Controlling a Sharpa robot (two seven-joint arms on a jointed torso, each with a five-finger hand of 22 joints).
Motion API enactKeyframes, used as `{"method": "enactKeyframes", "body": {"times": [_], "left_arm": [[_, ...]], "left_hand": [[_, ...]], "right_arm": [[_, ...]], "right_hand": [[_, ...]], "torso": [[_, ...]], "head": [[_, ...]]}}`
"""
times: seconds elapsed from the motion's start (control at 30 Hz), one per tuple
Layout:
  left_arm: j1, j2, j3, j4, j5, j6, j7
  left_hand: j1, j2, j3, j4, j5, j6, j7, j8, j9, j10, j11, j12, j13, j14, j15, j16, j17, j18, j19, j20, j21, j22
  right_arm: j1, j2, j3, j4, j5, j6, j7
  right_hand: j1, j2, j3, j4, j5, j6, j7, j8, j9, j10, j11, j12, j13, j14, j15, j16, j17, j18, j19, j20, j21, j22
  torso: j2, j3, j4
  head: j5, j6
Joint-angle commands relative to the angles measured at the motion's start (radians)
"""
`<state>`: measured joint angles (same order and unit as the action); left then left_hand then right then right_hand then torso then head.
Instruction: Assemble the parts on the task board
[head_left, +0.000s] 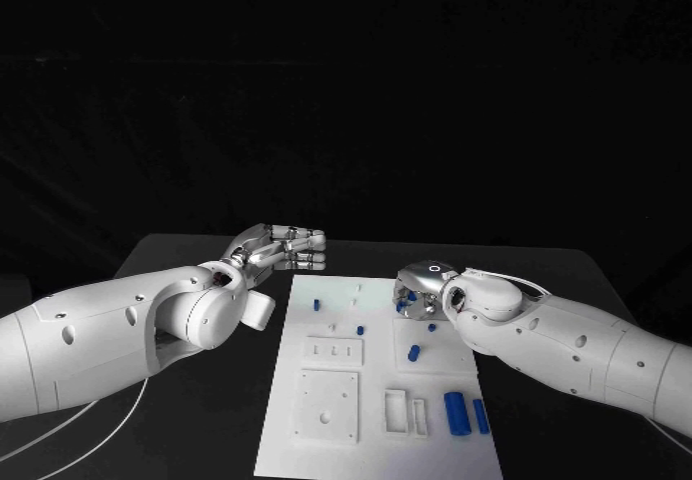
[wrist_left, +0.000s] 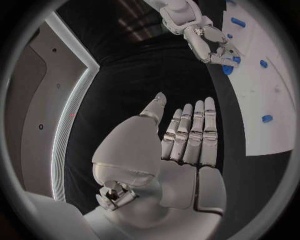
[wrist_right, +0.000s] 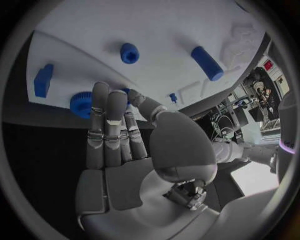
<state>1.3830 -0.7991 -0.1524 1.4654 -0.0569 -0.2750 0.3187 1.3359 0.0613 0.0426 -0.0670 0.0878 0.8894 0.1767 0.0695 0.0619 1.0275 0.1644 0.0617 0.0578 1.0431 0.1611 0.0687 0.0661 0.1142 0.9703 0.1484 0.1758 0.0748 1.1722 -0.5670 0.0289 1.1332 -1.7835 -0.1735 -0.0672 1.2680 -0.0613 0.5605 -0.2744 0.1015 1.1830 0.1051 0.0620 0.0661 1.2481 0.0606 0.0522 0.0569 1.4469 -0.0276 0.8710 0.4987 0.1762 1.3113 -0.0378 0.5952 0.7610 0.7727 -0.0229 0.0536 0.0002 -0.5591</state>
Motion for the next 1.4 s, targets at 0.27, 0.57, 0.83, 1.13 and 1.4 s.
{"method": "enactKeyframes", "body": {"times": [0.27,0.57,0.83,1.13,1.4], "left_arm": [[0.001,0.0,0.001,-0.002,-0.004,0.015,0.004],[0.002,0.001,0.001,-0.007,-0.004,0.015,0.003],[0.002,0.005,0.001,-0.008,-0.004,0.014,0.003],[0.002,0.012,0.001,-0.008,-0.004,0.016,0.003],[0.002,0.017,0.001,-0.008,-0.004,0.017,0.004]], "left_hand": [[-0.009,0.004,-0.006,-0.001,0.004,-0.007,-0.002,-0.004,-0.001,-0.005,0.001,0.0,0.001,-0.006,0.0,-0.005,0.0,-0.01,-0.004,0.003,-0.003,-0.001],[-0.009,0.004,-0.006,-0.001,0.004,-0.007,-0.002,-0.004,-0.001,-0.005,0.001,0.0,0.001,-0.006,0.0,-0.005,0.0,-0.01,-0.004,0.003,-0.003,-0.001],[-0.008,0.003,-0.006,-0.002,0.004,-0.007,-0.002,-0.004,-0.001,-0.005,0.001,0.0,0.001,-0.007,0.001,-0.005,0.0,-0.01,-0.004,0.003,-0.003,-0.001],[-0.008,0.003,-0.006,-0.002,0.004,-0.007,-0.002,-0.004,-0.001,-0.005,0.001,0.0,0.001,-0.007,0.001,-0.005,0.0,-0.01,-0.004,0.003,-0.003,-0.001],[-0.008,0.004,-0.005,-0.004,0.004,-0.006,-0.001,-0.004,-0.001,-0.006,0.001,0.0,0.001,-0.007,0.001,-0.005,0.0,-0.01,-0.005,0.003,-0.004,-0.001]], "right_arm": [[-0.002,0.0,0.0,0.015,-0.032,-0.118,-0.013],[0.003,0.012,0.001,0.034,-0.04,-0.187,-0.039],[0.01,0.065,0.001,0.015,-0.056,-0.262,-0.085],[0.016,0.122,0.001,-0.025,-0.069,-0.303,-0.119],[0.017,0.16,0.001,-0.058,-0.094,-0.31,-0.14]], "right_hand": [[0.003,0.027,0.053,0.007,-0.049,0.061,-0.018,0.002,0.008,0.07,-0.024,0.006,0.004,-0.002,-0.028,0.008,0.006,-0.05,0.011,-0.039,-0.009,0.026],[0.006,0.024,0.05,0.008,-0.05,0.069,-0.021,0.002,0.007,0.079,-0.027,0.006,0.004,-0.001,-0.031,0.008,0.009,-0.053,0.019,-0.043,-0.026,0.042],[0.008,0.022,0.049,0.009,-0.052,0.072,-0.022,0.002,0.006,0.08,-0.028,0.006,0.004,0.0,-0.032,0.006,0.01,-0.056,0.025,-0.045,-0.042,0.058],[0.008,0.021,0.05,0.01,-0.052,0.072,-0.021,0.002,0.006,0.079,-0.027,0.006,0.003,0.0,-0.031,0.006,0.011,-0.057,0.029,-0.045,-0.051,0.067],[0.007,0.018,0.055,0.011,-0.052,0.073,-0.021,0.002,0.006,0.079,-0.027,0.006,0.003,0.0,-0.032,0.005,0.012,-0.058,0.035,-0.045,-0.068,0.087]], "torso": [[0.003,-0.0012,0.0021],[0.005,-0.0004,-0.001],[0.008,0.0006,0.0007],[0.011,-0.0009,0.0038],[0.012,-0.0046,0.0093]], "head": [[0.005,0.005],[0.016,0.014],[0.015,0.027],[0.02,0.033],[0.021,0.033]]}}
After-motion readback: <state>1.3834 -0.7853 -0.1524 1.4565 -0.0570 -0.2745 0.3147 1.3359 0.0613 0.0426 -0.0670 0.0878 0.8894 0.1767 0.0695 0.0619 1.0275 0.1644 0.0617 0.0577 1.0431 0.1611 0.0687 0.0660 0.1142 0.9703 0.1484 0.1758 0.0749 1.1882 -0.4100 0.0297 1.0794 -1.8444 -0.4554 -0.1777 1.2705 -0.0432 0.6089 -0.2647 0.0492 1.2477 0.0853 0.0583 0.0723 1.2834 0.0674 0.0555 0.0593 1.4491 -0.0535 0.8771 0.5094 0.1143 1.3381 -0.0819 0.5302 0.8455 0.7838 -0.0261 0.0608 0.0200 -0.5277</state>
